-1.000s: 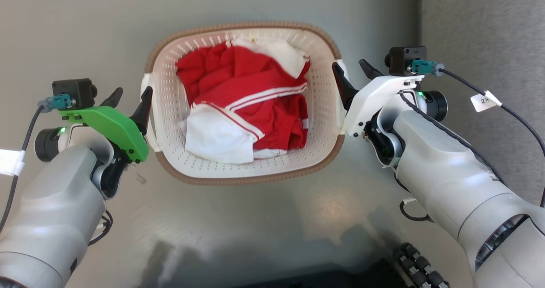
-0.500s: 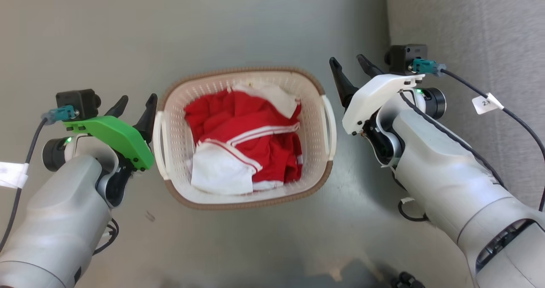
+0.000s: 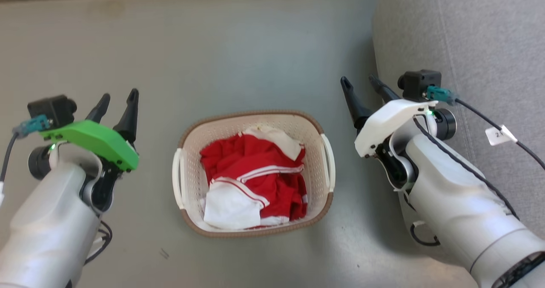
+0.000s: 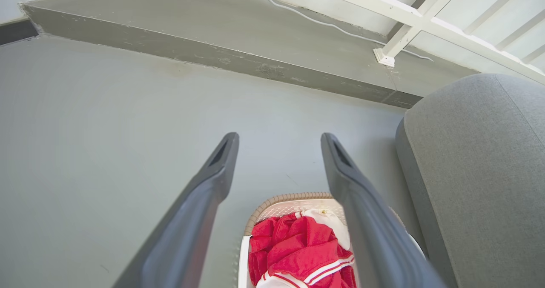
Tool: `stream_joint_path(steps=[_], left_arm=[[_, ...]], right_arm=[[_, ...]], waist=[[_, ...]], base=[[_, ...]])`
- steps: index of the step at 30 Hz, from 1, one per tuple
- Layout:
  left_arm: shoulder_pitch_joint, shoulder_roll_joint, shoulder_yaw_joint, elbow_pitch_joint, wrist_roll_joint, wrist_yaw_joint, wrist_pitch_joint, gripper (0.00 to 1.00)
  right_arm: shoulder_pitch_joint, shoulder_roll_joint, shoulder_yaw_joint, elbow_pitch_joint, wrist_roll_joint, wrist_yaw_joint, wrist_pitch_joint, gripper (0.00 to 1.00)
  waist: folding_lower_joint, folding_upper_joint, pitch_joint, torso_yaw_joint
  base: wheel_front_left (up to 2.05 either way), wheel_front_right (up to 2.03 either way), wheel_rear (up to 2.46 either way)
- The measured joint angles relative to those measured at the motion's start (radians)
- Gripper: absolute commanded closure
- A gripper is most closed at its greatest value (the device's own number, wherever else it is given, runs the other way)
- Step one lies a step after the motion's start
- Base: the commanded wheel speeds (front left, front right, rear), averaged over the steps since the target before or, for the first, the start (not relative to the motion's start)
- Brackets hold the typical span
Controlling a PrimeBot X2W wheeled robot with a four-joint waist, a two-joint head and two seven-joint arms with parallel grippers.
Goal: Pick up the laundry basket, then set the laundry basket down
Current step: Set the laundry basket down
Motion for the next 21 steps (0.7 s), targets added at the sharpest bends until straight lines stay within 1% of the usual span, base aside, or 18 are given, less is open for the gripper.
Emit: stream_joint_path(steps=[5,8,9,11,12,16,17,19,21], left_arm=[[0.077,0.005,0.067,-0.053,0.035,0.000,0.000,0.00],[0.109,0.001,0.086,-0.073,0.057,0.000,0.000,0.00],[0.126,-0.002,0.098,-0.087,0.073,0.000,0.000,0.00],[0.154,-0.006,0.122,-0.115,0.093,0.000,0.000,0.00],[0.181,-0.007,0.148,-0.136,0.136,0.000,0.000,0.00],[0.247,-0.006,0.217,-0.180,0.201,0.004,0.000,0.00],[0.264,-0.007,0.234,-0.196,0.214,0.010,0.000,0.00],[0.294,-0.007,0.265,-0.229,0.247,0.024,0.000,0.00],[0.324,-0.008,0.295,-0.264,0.270,0.033,0.000,0.00]], right_arm=[[0.067,-0.002,-0.061,-0.083,-0.044,-0.001,0.000,0.00],[0.101,-0.007,-0.088,-0.119,-0.061,-0.002,0.000,0.00],[0.120,-0.012,-0.097,-0.135,-0.071,-0.008,0.000,0.00],[0.159,-0.021,-0.118,-0.167,-0.099,-0.010,0.000,0.00],[0.196,-0.030,-0.145,-0.200,-0.118,-0.016,0.000,0.00],[0.256,-0.042,-0.206,-0.271,-0.157,-0.036,0.000,0.00],[0.273,-0.042,-0.219,-0.288,-0.167,-0.038,0.000,0.00],[0.306,-0.042,-0.248,-0.324,-0.182,-0.052,0.000,0.00],[0.337,-0.046,-0.278,-0.358,-0.199,-0.059,0.000,0.00]], waist=[[0.0000,0.0000,-0.071,0.006],[0.0000,0.0000,-0.100,0.008],[0.0000,0.0000,-0.114,0.009],[0.0000,0.0000,-0.142,0.012],[0.0000,0.0000,-0.171,0.015],[0.0000,0.0000,-0.227,0.021],[0.0000,0.0000,-0.241,0.022],[0.0000,0.0000,-0.268,0.024],[0.0000,0.0000,-0.293,0.026]], base=[[0.00,0.00,0.00],[0.00,0.00,0.00],[0.00,0.00,0.00],[0.00,0.00,0.00],[0.00,0.00,0.00],[0.00,0.00,0.00],[0.00,0.00,0.00],[0.00,0.00,0.00],[0.00,0.00,0.00]])
